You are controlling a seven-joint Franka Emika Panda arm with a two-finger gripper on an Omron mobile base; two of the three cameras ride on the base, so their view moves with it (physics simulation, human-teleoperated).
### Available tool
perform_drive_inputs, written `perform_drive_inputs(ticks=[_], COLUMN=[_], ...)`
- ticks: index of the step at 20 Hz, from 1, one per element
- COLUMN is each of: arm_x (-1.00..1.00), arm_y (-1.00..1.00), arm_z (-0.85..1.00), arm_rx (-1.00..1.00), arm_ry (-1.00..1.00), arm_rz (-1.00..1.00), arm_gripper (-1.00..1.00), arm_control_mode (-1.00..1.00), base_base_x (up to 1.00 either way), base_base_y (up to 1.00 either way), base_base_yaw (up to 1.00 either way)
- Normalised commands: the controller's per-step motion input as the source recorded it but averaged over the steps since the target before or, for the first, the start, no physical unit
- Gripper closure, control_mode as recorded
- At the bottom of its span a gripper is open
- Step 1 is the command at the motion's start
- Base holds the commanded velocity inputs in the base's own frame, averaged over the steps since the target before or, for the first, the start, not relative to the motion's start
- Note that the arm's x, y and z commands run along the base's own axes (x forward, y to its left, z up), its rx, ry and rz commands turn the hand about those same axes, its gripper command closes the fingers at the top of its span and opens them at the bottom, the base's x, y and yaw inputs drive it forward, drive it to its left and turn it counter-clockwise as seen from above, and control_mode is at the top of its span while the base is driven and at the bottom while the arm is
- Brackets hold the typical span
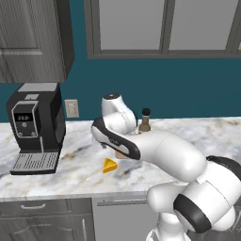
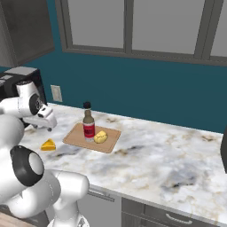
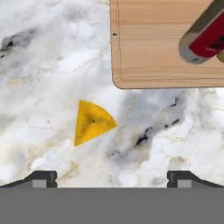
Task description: Retrieve the reheated potato from the microwave, then place the potato, cheese, and condiment on the cutting board.
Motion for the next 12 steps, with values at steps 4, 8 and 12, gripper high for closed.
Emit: perform_drive_inputs(ticks=[4,8,12], arm_x=[0.00,0.01,0.01], arm_y=[0.38,0.20,0.05], arm_z=[-0.31,-0.35,-0.33], arm_rx=[0.02,0.04,0.06], arm_ry=[0.00,0.00,-0.01], arm_rz=[-0.47,-0.48,-0.42], arm_gripper=[-1.00,-1.00,-1.00], arm_control_mode=[-1.00,-1.00,-1.00], base_base_x=[0.00,0.00,0.00], base_base_y=[0.00,0.00,0.00], base_base_yaw=[0.00,0.00,0.00])
